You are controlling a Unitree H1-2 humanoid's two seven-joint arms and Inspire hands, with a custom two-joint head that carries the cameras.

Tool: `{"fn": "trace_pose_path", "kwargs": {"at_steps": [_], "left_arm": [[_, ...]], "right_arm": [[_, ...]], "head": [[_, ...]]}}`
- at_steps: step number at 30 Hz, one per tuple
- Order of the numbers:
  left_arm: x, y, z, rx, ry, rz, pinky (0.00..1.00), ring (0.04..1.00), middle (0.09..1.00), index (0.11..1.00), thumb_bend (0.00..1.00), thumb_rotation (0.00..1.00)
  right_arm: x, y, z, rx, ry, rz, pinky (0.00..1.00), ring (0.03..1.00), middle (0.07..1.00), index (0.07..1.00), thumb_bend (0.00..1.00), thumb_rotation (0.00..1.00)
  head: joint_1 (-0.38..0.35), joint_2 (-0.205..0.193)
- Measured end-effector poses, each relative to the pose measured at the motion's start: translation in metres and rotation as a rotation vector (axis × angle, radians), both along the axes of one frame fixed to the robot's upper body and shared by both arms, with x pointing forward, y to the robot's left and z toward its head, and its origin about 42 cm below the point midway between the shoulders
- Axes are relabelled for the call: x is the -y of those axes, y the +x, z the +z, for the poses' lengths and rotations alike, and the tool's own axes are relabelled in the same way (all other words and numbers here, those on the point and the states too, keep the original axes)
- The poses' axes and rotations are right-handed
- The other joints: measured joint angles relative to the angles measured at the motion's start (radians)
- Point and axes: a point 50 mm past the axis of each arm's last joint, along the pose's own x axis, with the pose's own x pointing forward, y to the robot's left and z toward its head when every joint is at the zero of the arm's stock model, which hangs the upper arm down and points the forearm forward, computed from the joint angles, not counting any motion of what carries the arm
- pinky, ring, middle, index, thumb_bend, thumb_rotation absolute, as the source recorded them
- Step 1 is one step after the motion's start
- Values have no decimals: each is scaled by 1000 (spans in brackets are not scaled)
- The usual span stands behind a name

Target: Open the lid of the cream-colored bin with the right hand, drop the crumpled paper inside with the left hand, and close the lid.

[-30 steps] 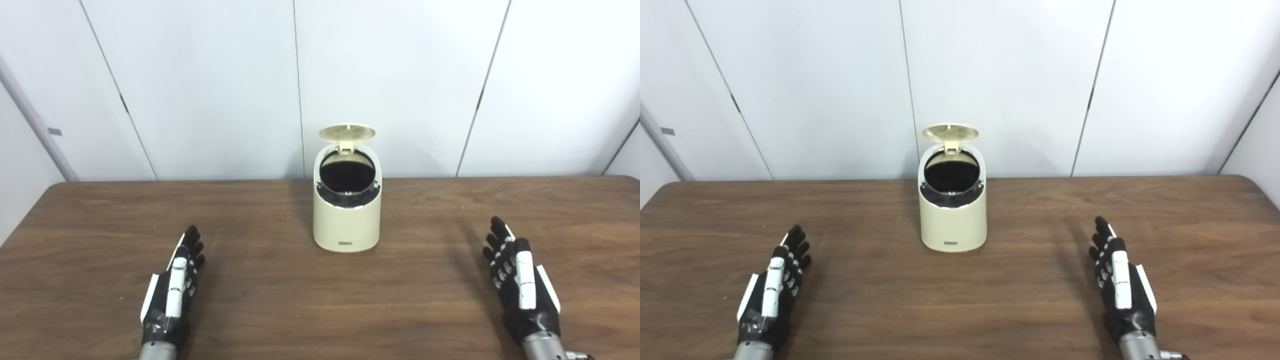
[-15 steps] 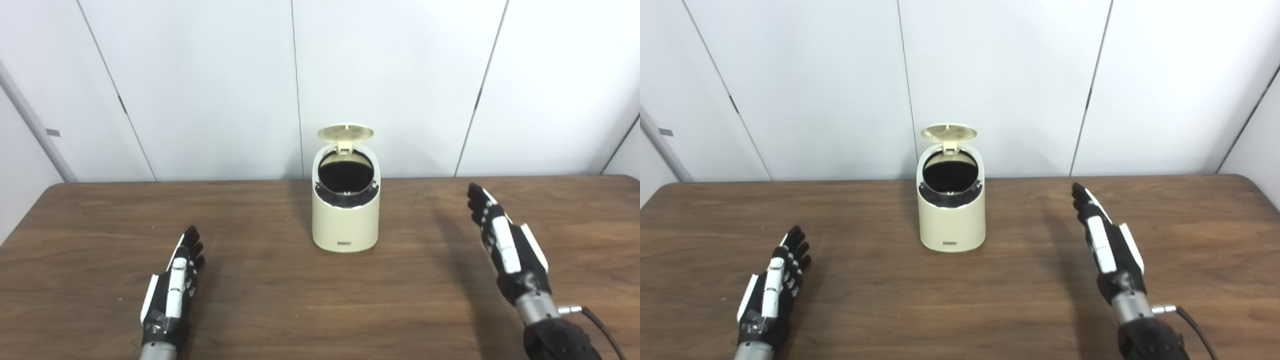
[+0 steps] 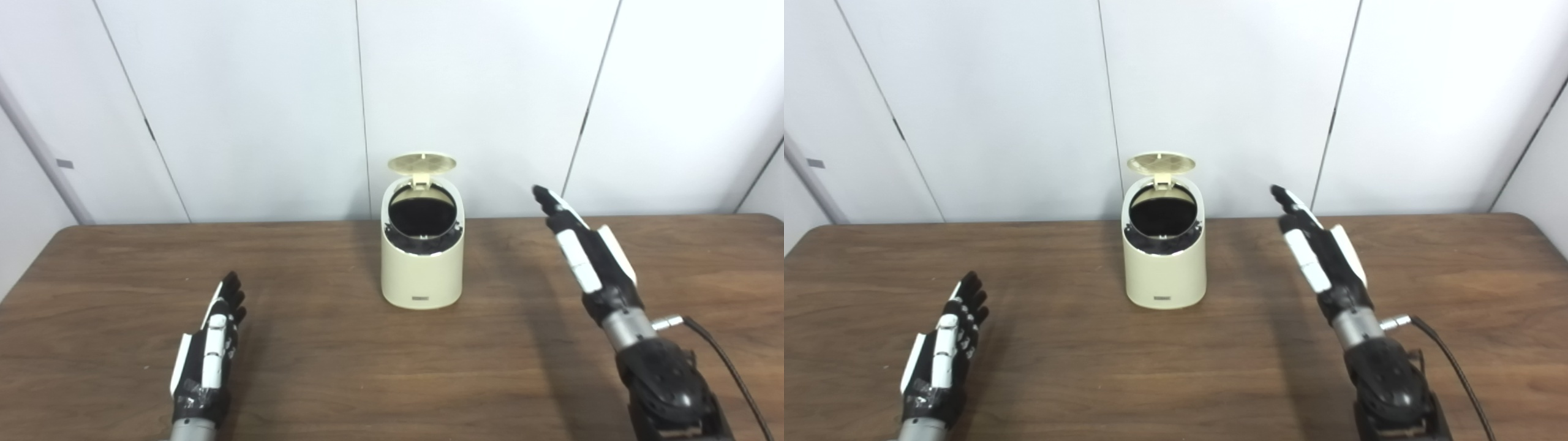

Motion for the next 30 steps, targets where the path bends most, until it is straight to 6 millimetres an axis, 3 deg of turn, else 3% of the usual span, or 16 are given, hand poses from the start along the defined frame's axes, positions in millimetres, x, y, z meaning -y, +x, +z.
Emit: {"fn": "trace_pose_path", "kwargs": {"at_steps": [10,22,30], "left_arm": [[3,2,-1,39,24,19,1000,1000,1000,1000,342,1000],[3,3,-1,59,28,24,1000,1000,1000,1000,324,981],[3,4,-1,60,24,20,1000,1000,1000,1000,246,972]], "right_arm": [[-16,19,26,44,-67,16,951,956,943,903,581,1000],[-37,31,43,51,-116,23,892,922,924,889,511,1000],[-49,39,49,70,-191,39,840,900,919,903,516,1000]], "head": [[8,-17],[6,-49],[11,-81]]}}
